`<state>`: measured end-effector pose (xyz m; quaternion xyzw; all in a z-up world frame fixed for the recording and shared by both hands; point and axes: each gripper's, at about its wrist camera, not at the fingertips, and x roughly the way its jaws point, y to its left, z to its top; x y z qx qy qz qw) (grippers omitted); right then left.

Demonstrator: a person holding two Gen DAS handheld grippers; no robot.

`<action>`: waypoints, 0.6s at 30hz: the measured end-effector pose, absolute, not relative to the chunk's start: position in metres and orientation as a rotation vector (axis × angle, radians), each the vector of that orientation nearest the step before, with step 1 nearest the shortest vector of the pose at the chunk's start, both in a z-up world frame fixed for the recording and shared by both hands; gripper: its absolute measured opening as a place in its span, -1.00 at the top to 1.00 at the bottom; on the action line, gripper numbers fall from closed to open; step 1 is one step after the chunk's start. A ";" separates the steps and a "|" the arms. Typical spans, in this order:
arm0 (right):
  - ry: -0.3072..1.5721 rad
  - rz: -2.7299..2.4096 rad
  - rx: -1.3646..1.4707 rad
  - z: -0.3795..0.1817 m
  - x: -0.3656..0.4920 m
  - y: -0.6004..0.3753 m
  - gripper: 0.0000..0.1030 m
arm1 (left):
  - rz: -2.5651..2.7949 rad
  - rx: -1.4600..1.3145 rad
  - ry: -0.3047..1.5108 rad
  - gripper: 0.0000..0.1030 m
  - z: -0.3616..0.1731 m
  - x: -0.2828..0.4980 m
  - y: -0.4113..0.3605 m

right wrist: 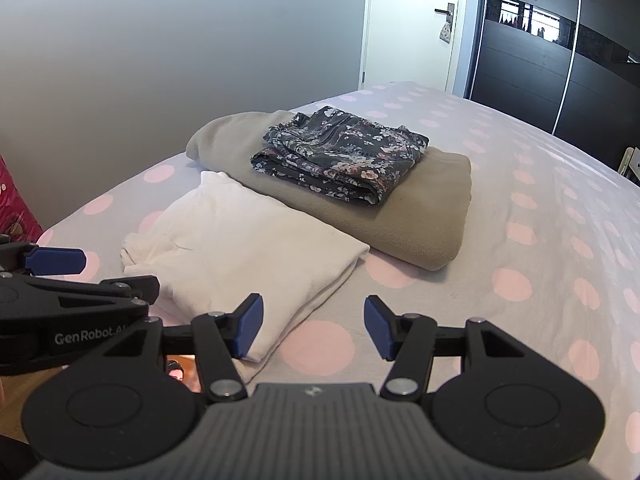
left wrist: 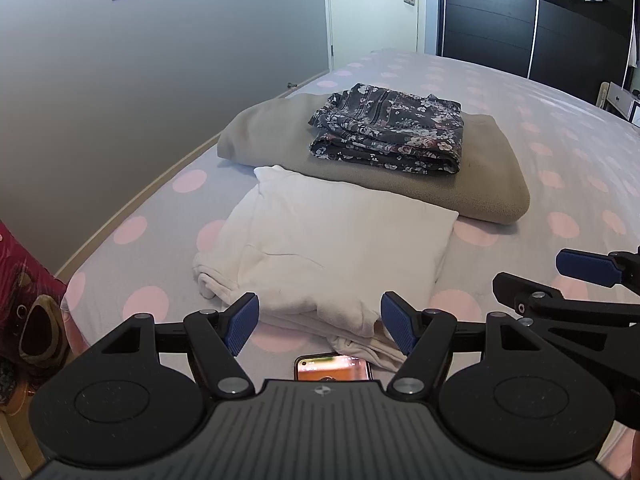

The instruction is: Fold clothes

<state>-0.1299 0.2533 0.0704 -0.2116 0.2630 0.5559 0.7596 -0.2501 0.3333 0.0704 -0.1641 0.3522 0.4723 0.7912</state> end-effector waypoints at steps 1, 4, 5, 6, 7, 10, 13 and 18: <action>0.571 1.210 -0.460 0.071 -0.130 0.253 -0.15 | 1.016 -0.353 0.758 -0.28 0.070 -0.250 0.333; 0.568 1.211 -0.456 0.073 -0.130 0.253 -0.16 | 1.014 -0.352 0.755 -0.28 0.071 -0.249 0.333; 0.565 1.211 -0.456 0.073 -0.130 0.253 -0.17 | 1.014 -0.352 0.754 -0.28 0.071 -0.249 0.333; 0.563 1.211 -0.455 0.074 -0.130 0.253 -0.17 | 1.015 -0.351 0.752 -0.28 0.072 -0.249 0.333; 0.561 1.210 -0.454 0.075 -0.130 0.253 -0.17 | 1.015 -0.350 0.750 -0.28 0.072 -0.249 0.333; 0.556 1.210 -0.451 0.077 -0.130 0.253 -0.17 | 1.015 -0.352 0.746 -0.28 0.073 -0.249 0.333; 0.552 1.209 -0.450 0.078 -0.131 0.252 -0.17 | 1.015 -0.351 0.744 -0.28 0.074 -0.249 0.333; 0.546 1.209 -0.451 0.080 -0.133 0.252 -0.17 | 1.017 -0.348 0.745 -0.28 0.075 -0.249 0.333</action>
